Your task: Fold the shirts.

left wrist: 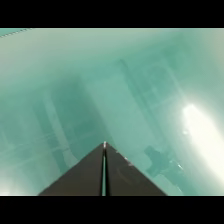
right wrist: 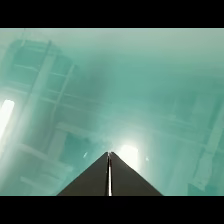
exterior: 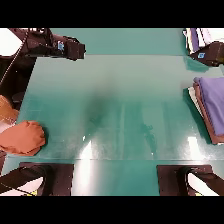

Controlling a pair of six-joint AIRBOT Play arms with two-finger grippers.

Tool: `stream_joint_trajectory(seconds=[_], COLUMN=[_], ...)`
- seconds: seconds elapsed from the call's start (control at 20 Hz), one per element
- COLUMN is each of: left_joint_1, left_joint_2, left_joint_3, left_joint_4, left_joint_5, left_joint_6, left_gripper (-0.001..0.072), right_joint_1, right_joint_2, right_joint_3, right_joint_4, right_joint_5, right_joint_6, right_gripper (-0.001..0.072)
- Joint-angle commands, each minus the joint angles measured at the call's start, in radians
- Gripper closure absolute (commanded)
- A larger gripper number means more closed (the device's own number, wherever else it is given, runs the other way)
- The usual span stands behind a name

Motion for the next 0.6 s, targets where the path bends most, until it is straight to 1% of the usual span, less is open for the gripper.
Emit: stream_joint_trajectory(seconds=[0.0, 0.55], left_joint_1=[0.000, 0.000], left_joint_2=[0.000, 0.000], left_joint_3=[0.000, 0.000], left_joint_4=[0.000, -0.007], left_joint_5=[0.000, 0.002], left_joint_6=[0.000, -0.007], left_gripper=[0.0684, 0.0684], right_joint_1=[0.003, 0.003], right_joint_2=[0.000, 0.000], right_joint_3=[0.001, 0.001], right_joint_4=[0.001, 0.001], right_joint_5=[-0.003, 0.003], right_joint_6=[0.000, 0.000], right_gripper=[0.0695, 0.0696])
